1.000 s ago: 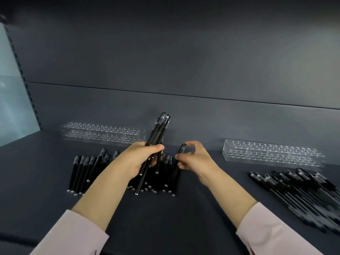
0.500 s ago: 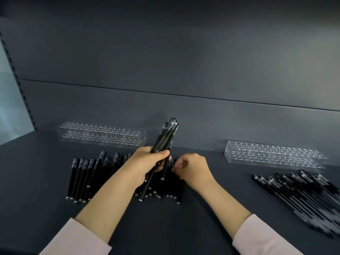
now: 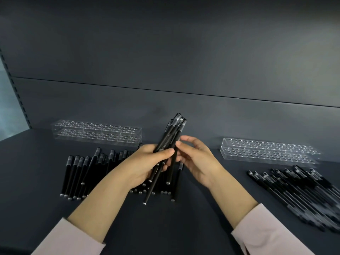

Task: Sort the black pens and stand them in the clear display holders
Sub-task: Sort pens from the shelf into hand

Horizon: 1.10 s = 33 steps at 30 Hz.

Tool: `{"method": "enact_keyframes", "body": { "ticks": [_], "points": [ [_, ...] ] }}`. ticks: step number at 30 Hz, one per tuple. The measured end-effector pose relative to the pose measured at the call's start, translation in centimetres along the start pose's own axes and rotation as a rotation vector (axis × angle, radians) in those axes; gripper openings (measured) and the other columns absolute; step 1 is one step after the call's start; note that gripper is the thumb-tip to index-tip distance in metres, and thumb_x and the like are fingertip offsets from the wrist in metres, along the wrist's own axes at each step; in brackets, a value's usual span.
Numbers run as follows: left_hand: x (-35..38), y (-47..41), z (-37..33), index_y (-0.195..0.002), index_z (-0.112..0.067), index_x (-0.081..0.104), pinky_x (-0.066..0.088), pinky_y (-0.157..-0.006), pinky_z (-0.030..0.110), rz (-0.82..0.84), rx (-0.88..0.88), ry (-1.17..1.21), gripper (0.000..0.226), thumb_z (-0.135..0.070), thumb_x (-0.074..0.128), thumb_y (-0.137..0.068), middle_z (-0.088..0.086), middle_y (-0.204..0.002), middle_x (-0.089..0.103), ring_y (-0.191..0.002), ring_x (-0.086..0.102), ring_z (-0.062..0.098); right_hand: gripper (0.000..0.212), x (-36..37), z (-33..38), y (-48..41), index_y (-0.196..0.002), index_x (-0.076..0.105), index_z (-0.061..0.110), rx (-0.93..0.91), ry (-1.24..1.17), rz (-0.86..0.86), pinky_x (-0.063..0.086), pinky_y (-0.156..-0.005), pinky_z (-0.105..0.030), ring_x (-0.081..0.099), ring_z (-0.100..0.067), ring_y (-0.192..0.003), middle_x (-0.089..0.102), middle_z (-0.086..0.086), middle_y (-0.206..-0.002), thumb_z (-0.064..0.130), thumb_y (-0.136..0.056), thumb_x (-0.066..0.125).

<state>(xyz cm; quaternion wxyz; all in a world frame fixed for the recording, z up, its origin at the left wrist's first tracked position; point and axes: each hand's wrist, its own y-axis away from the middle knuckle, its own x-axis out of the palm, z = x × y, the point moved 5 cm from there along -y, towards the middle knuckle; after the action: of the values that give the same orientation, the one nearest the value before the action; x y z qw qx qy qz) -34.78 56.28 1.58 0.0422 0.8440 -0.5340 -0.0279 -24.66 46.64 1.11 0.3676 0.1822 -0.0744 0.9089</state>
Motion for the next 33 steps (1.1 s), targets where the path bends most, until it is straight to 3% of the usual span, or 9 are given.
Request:
{"method": "enact_keyframes", "body": {
  "ticks": [4,9,13,17,20,25,29,33],
  "points": [
    [0.0,0.0,0.1,-0.107,-0.006,0.067,0.051,-0.068,0.022,-0.034,-0.034,0.034,0.018,-0.018,0.058,-0.097,0.004,-0.089,0.075,-0.070,0.060,0.009,0.027,-1.6,1.4,-0.3,-0.112,0.057,0.010,-0.062,-0.042,-0.157,0.052,-0.061,-0.020,0.061,-0.010,-0.064,0.066,-0.003,-0.077,0.003,-0.087,0.066],
    [-0.1,0.2,0.2,-0.114,-0.006,0.061,0.053,-0.067,0.022,-0.044,-0.090,0.102,0.021,-0.019,0.051,-0.101,0.008,-0.096,0.077,-0.071,0.065,0.010,0.031,-4.8,2.2,-0.5,-0.112,0.056,0.012,-0.039,0.536,-0.257,0.055,-0.058,-0.023,0.055,-0.014,-0.056,0.059,-0.007,-0.076,0.003,-0.085,0.069],
    [-0.3,0.4,0.1,-0.116,-0.012,0.063,0.051,-0.078,0.028,-0.035,-0.072,0.074,0.023,-0.026,0.051,-0.101,0.002,-0.099,0.077,-0.088,0.066,0.012,0.032,-5.4,0.0,-0.6,-0.106,0.057,0.008,0.088,0.695,-0.247,0.053,-0.049,-0.024,0.056,-0.017,-0.048,0.059,-0.014,-0.082,0.002,-0.079,0.074],
    [-0.3,0.6,-0.1,-0.116,-0.013,0.063,0.052,-0.089,0.033,-0.001,-0.044,0.097,0.022,-0.025,0.052,-0.100,0.000,-0.104,0.076,-0.092,0.062,0.012,0.032,-4.4,-1.6,-0.9,-0.103,0.060,0.006,0.094,0.672,-0.182,0.058,-0.060,-0.026,0.062,-0.018,-0.056,0.055,-0.011,-0.083,0.001,-0.076,0.077],
    [-0.3,0.4,0.1,-0.113,-0.006,0.065,0.057,-0.083,0.027,-0.036,-0.033,0.158,0.021,-0.016,0.055,-0.098,0.006,-0.101,0.076,-0.089,0.070,0.013,0.031,-3.9,-1.9,-1.1,-0.101,0.063,0.007,0.069,0.708,-0.139,0.061,-0.070,-0.032,0.064,-0.018,-0.062,0.052,-0.010,-0.085,0.000,-0.075,0.077],
    [-0.7,-0.3,0.3,-0.110,-0.001,0.068,0.060,-0.077,0.026,-0.082,-0.004,0.167,0.019,-0.009,0.059,-0.095,0.009,-0.094,0.075,-0.084,0.072,0.016,0.018,-3.5,-1.4,-1.0,-0.100,0.065,0.009,0.020,0.755,-0.141,0.054,-0.054,-0.022,0.060,-0.014,-0.064,0.054,-0.007,-0.081,0.010,-0.083,0.072],
    [-1.2,-0.7,0.3,-0.110,-0.004,0.065,0.057,-0.077,0.026,-0.115,0.032,0.161,0.017,-0.009,0.060,-0.095,0.008,-0.100,0.076,-0.092,0.072,0.015,0.009,-2.9,-0.4,-0.5,-0.090,0.068,0.012,-0.035,0.628,-0.170,0.050,-0.054,-0.018,0.057,-0.010,-0.062,0.060,-0.003,-0.078,0.020,-0.090,0.065],
    [-1.5,-0.9,0.2,-0.111,-0.005,0.063,0.056,-0.081,0.026,-0.164,0.075,0.226,0.016,-0.010,0.059,-0.096,0.006,-0.102,0.076,-0.089,0.071,0.011,0.011,-0.6,-0.5,0.3,-0.090,0.070,0.012,0.008,0.503,0.024,0.050,-0.059,-0.019,0.058,-0.006,-0.063,0.067,0.001,-0.074,0.023,-0.087,0.069]
  ]
}}
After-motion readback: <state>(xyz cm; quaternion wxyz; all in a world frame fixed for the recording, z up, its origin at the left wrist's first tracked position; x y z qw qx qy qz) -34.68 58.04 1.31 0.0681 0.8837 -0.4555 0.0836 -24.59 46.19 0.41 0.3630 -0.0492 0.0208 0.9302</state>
